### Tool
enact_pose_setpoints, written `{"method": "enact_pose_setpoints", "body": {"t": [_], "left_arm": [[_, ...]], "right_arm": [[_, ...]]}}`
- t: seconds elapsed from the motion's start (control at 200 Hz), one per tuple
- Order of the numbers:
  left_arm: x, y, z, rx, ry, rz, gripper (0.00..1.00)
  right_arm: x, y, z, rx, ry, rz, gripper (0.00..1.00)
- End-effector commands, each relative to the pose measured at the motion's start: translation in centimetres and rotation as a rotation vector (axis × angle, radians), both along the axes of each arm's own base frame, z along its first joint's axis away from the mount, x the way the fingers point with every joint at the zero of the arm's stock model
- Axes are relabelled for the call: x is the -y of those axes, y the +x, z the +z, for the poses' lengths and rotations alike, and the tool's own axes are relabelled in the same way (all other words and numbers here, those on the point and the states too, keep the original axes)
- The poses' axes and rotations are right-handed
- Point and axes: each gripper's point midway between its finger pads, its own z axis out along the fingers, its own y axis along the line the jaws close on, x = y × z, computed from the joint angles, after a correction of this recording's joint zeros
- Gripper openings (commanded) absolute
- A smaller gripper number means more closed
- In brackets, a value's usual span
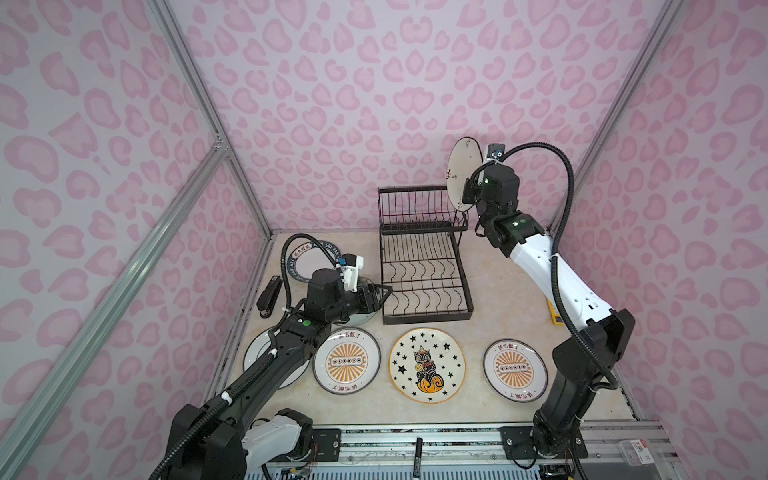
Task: Load the plates into the dish rack
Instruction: 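Raise the white plate with the right gripper above the rack's far end, then hold the white plate upright above the rack with the right gripper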
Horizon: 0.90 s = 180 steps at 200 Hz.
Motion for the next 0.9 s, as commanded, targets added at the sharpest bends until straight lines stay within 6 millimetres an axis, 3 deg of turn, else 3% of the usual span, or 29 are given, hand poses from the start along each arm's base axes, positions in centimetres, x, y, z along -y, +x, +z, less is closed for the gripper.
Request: {"method": "enact_pose_setpoints", "body": {"t": [0.0, 0.455, 0.895], "left_arm": [[0.0, -0.4, 0.1, 0.010, 0.011, -0.014, 0.60], [-0.4, -0.7, 0.0, 0.015, 0.023, -0.007, 0.60], [-0.5, -0.6, -0.3, 0.013, 0.032, -0.002, 0.60]], "right_arm": [[0.6, 0.4, 1.7, 0.068, -0.072, -0.125, 0.00], [-3.9, 2.0, 0.1, 0.032, -0.272, -0.207, 0.00], [-3.8, 2.7, 0.1, 0.026, -0.323, -0.219, 0.00]]}}
